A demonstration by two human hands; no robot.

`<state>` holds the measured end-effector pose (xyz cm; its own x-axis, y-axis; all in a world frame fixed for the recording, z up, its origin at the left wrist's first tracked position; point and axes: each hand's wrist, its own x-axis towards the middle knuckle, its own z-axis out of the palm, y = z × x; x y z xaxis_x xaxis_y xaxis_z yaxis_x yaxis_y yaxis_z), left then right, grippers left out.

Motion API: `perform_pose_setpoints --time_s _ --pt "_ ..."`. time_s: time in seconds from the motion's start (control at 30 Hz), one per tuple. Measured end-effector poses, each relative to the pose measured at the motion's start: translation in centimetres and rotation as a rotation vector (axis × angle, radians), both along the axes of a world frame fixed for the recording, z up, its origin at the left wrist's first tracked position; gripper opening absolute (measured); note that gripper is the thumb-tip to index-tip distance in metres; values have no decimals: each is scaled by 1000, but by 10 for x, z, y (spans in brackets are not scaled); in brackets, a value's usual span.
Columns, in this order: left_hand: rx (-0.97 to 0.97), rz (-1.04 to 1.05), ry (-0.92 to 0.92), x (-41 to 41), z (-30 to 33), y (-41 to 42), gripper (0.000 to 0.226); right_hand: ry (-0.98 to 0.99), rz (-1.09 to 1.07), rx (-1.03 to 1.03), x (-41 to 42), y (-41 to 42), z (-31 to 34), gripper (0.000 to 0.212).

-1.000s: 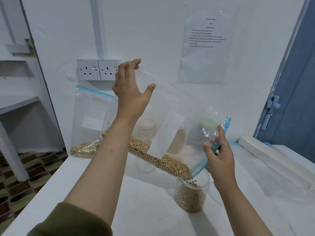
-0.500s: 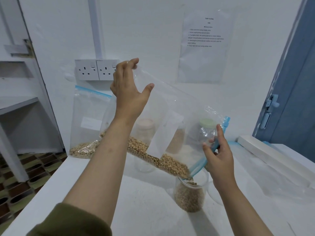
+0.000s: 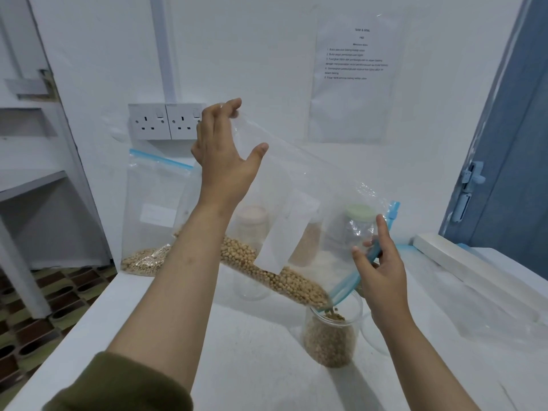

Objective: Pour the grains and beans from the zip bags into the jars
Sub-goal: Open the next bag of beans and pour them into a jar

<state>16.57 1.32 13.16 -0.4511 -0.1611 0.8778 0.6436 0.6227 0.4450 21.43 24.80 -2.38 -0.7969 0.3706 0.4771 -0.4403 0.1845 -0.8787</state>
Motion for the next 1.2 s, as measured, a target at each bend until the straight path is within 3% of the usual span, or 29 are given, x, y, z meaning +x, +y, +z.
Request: perform_pose_setpoints --time_s 1.2 --pt "-24 -1 11 5 4 6 67 -18 -35 -18 4 1 -5 67"
